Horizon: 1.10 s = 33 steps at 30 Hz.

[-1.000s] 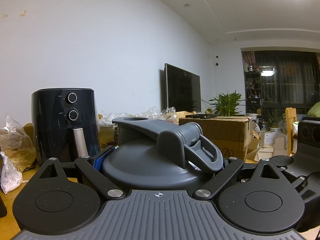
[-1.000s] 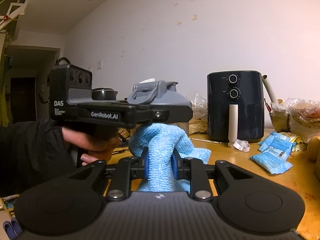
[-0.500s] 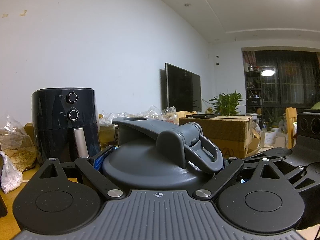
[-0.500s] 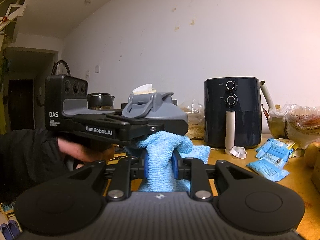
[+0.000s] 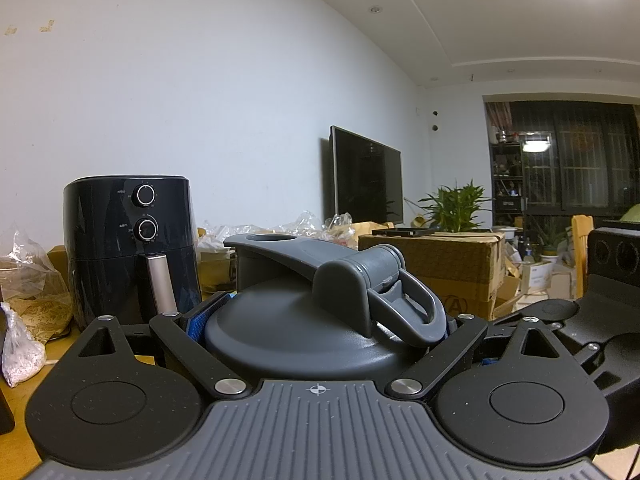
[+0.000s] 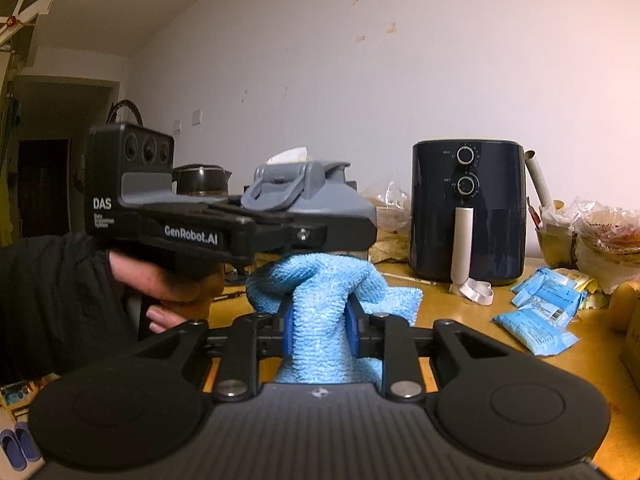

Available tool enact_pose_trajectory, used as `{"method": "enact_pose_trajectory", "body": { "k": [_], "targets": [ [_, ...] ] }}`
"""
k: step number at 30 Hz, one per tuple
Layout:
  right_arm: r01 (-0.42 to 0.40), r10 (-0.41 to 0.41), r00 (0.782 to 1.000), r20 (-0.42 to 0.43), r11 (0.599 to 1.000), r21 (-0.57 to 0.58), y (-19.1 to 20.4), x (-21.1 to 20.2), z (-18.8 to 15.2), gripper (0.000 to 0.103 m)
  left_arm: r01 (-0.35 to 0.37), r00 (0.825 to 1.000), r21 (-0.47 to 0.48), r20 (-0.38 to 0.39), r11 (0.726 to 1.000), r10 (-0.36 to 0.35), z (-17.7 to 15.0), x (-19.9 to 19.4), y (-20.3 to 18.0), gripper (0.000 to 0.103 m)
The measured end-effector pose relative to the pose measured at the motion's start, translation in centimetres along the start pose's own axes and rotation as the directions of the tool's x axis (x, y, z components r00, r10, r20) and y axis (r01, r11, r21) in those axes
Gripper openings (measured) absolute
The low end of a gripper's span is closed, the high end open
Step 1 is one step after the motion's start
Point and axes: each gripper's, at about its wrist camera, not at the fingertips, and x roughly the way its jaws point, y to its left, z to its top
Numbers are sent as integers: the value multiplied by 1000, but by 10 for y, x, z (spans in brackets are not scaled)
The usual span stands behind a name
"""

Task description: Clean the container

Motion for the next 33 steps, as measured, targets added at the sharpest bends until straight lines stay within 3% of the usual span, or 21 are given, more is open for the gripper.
{"method": "enact_pose_trajectory", "body": {
  "k": [15,33],
  "targets": [
    [-18,18,994,-106,1000,7,-2,12,-15,15,0,1000,-1,-4,1000,0,0,1,0,95],
    [-29,27,965,-261,1000,-2,-1,35,-38,15,-2,1000,-1,-5,1000,2,-1,2,0,95]
  ]
}}
